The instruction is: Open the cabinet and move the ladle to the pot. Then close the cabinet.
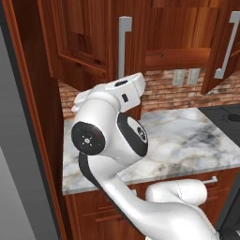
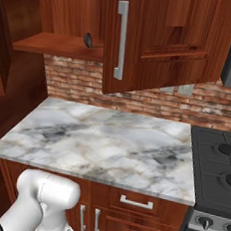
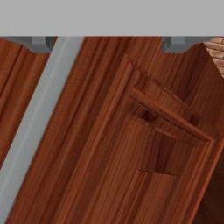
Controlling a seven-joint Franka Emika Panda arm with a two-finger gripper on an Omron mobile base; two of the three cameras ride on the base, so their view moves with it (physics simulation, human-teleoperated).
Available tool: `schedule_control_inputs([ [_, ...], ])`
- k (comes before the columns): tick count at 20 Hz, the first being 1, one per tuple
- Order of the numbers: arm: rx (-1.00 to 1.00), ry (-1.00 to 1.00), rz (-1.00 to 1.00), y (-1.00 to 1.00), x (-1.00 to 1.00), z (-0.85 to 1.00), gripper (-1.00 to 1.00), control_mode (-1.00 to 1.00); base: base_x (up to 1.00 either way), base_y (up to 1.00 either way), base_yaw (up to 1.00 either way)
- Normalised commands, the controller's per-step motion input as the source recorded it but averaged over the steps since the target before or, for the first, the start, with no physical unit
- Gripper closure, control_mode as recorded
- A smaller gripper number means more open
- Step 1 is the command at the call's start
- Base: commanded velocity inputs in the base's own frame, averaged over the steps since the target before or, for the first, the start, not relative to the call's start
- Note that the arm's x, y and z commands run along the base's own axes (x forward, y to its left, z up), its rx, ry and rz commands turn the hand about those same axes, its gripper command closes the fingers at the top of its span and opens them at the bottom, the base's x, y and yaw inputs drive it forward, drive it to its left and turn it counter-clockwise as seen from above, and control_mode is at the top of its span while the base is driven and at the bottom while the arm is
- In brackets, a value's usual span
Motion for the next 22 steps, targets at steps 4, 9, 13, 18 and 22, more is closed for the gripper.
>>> schedule_control_inputs([
  [4,0.00,-0.01,0.01,0.00,-0.01,-0.01,-1.00,-1.00,0.00,0.00,0.00],
  [9,0.00,-0.12,0.15,-0.12,-0.61,0.08,-1.00,-1.00,0.00,0.00,0.00],
  [13,0.00,-0.12,0.15,-0.02,-0.93,0.07,-1.00,-1.00,0.00,0.00,0.00],
  [18,0.01,-0.03,0.08,-0.03,-0.53,0.06,-1.00,-1.00,0.00,0.00,0.00],
  [22,0.09,0.01,0.13,-0.45,-0.23,0.01,-1.00,-1.00,0.00,0.00,0.00],
])
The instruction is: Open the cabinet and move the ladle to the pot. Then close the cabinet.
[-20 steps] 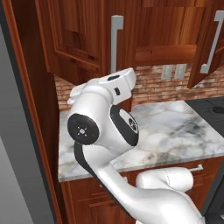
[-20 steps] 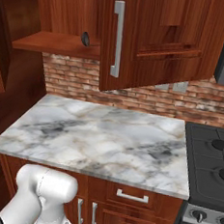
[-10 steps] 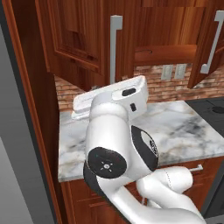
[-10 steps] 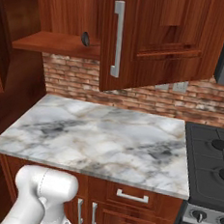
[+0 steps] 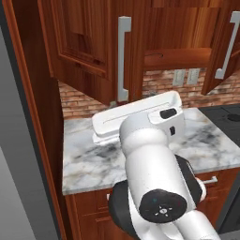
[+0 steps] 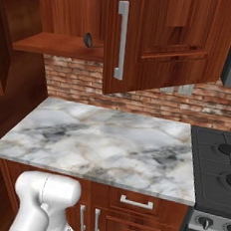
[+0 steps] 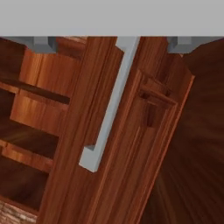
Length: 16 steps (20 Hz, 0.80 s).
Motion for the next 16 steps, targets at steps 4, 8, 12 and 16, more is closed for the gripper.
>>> schedule_control_inputs([
  [4,0.13,0.02,0.23,-0.74,0.00,0.00,-1.00,-1.00,0.00,0.00,0.00],
  [8,0.12,0.00,0.25,-0.79,0.00,0.00,-1.00,-1.00,0.00,0.00,0.00],
  [12,0.16,0.01,0.28,-0.67,0.00,0.00,-1.00,-1.00,0.00,0.00,0.00],
  [16,0.21,0.00,0.34,-0.54,0.01,-0.03,-1.00,-1.00,0.00,0.00,0.00],
])
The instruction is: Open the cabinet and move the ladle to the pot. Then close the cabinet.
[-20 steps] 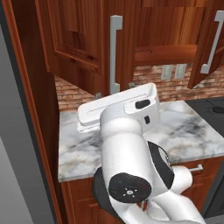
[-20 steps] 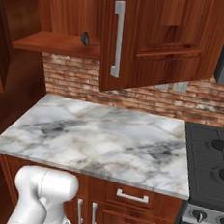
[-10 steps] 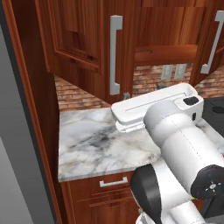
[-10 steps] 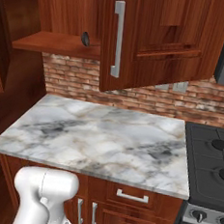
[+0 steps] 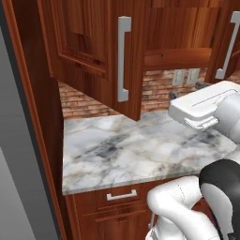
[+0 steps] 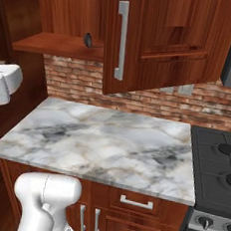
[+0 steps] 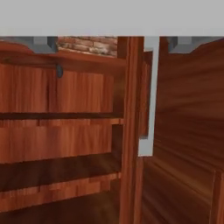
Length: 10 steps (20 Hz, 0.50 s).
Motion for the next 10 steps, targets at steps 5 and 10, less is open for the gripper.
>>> schedule_control_inputs([
  [5,0.23,0.02,0.31,-0.36,0.10,0.00,-1.00,-1.00,0.00,0.00,0.00],
  [10,0.20,0.03,0.25,-0.15,0.24,0.00,-1.00,-1.00,0.00,0.00,0.00],
])
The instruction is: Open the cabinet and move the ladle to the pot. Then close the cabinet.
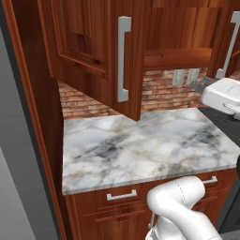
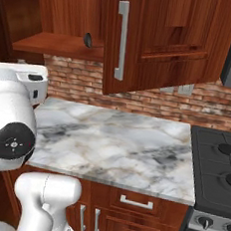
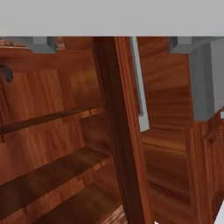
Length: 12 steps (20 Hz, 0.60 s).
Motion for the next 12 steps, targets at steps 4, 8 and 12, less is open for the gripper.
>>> schedule_control_inputs([
  [4,0.09,0.00,0.16,0.08,0.30,-0.14,-1.00,-1.00,0.00,0.00,0.00],
  [8,0.00,0.00,0.05,0.44,0.37,-0.28,-1.00,-1.00,0.00,0.00,0.00],
  [12,0.01,0.00,0.00,0.10,0.44,-0.02,-1.00,-1.00,0.00,0.00,0.00],
])
